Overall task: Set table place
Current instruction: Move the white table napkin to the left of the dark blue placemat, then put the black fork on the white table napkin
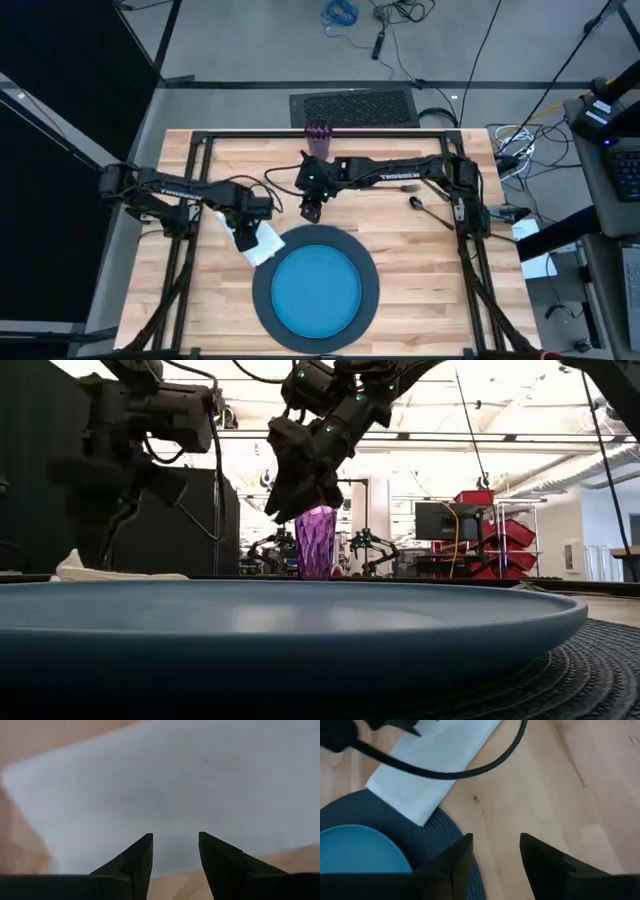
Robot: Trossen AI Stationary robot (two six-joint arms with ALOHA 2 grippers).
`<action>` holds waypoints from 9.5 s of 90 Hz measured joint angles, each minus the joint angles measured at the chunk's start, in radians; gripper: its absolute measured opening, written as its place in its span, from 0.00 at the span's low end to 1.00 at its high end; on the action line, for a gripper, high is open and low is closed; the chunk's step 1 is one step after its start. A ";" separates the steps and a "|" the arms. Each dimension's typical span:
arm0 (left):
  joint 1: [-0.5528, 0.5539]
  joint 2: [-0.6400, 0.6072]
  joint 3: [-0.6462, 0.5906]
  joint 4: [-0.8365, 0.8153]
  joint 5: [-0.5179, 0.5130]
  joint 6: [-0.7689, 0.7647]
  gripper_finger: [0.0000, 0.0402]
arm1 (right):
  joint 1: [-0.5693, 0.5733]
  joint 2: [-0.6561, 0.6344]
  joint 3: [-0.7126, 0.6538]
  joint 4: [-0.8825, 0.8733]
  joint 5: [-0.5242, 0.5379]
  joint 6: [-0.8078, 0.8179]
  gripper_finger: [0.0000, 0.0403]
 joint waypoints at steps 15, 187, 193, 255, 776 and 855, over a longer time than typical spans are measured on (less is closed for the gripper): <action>0.028 0.001 0.000 -0.003 0.035 -0.091 0.36 | -0.002 -0.043 0.000 -0.033 0.022 -0.009 0.37; -0.043 0.150 -0.002 0.111 0.025 -0.171 0.36 | -0.049 -0.378 0.000 -0.301 0.099 -0.071 0.37; -0.063 0.150 -0.002 0.100 0.053 -0.170 0.36 | -0.049 -0.392 0.000 -0.301 0.099 -0.071 0.37; -0.486 0.148 -0.002 0.213 0.208 -0.326 0.36 | -0.049 -0.409 0.000 -0.310 0.100 -0.068 0.37; 0.258 1.123 1.311 0.594 0.252 0.328 0.36 | 0.389 -0.949 -0.778 0.151 -0.080 0.012 0.37; 0.213 1.081 1.317 0.144 0.011 0.353 0.36 | 0.383 -0.949 -0.778 0.125 -0.085 0.078 0.37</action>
